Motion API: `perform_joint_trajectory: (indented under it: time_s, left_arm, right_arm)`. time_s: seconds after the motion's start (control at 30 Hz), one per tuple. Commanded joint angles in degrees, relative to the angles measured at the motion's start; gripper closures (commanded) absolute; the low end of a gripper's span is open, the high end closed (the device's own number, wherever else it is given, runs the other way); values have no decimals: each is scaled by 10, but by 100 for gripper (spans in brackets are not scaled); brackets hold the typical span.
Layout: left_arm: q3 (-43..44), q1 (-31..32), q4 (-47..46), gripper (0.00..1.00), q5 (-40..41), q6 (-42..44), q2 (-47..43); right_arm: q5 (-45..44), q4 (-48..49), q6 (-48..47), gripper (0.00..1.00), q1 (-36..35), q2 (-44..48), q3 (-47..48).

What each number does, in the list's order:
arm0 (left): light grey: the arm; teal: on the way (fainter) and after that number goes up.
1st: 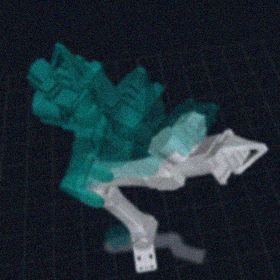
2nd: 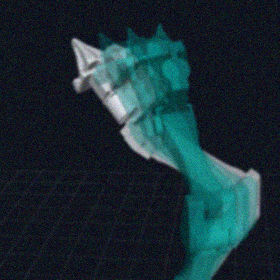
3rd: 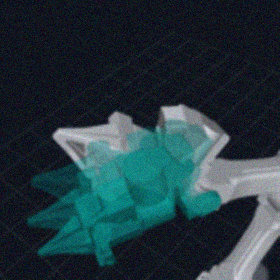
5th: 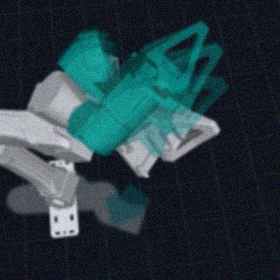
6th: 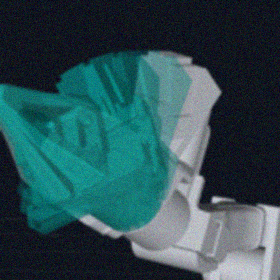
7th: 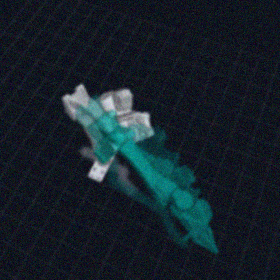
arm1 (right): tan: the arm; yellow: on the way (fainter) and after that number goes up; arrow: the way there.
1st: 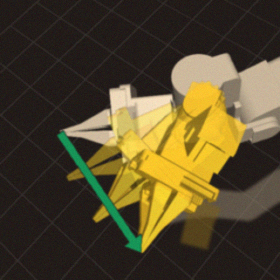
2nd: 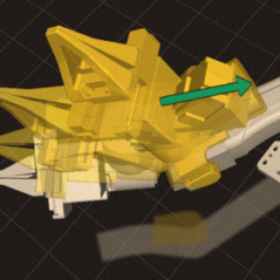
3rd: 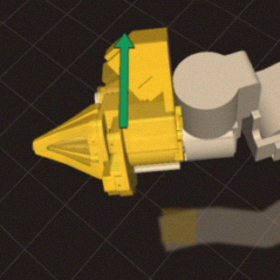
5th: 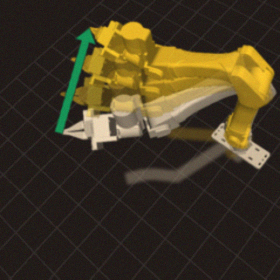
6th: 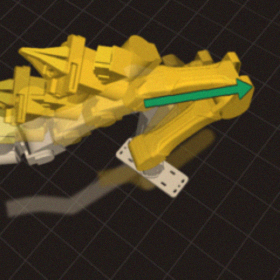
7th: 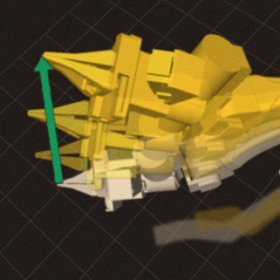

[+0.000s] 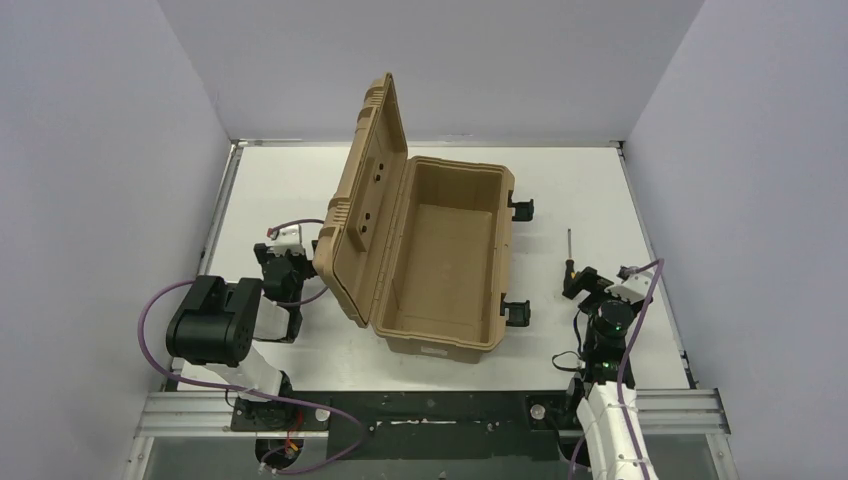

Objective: Put the screwdriver in the bin

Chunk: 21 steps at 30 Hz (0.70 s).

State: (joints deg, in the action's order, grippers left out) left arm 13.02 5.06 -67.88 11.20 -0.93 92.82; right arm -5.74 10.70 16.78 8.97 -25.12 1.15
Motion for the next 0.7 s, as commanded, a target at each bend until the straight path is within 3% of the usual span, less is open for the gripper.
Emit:
perform_joint_trajectory:
  time_s: [0.0, 0.23, 0.47, 0.67]
  left_arm:
    - [11, -6, -23, 3, -13, 3, -4]
    - [13, -6, -24, 3, -14, 2, 0]
    - [13, -6, -21, 3, -15, 1, -2]
    - [14, -6, -17, 3, -15, 0, -4]
  right_arm:
    - [-13, 38, -9, 0, -1, -11, 22]
    - [-35, -85, 14, 0, 0, -151, 242]
    - [49, -433, -19, 0, 2, -510, 601]
    - [82, -556, -26, 0, -9, -674, 698]
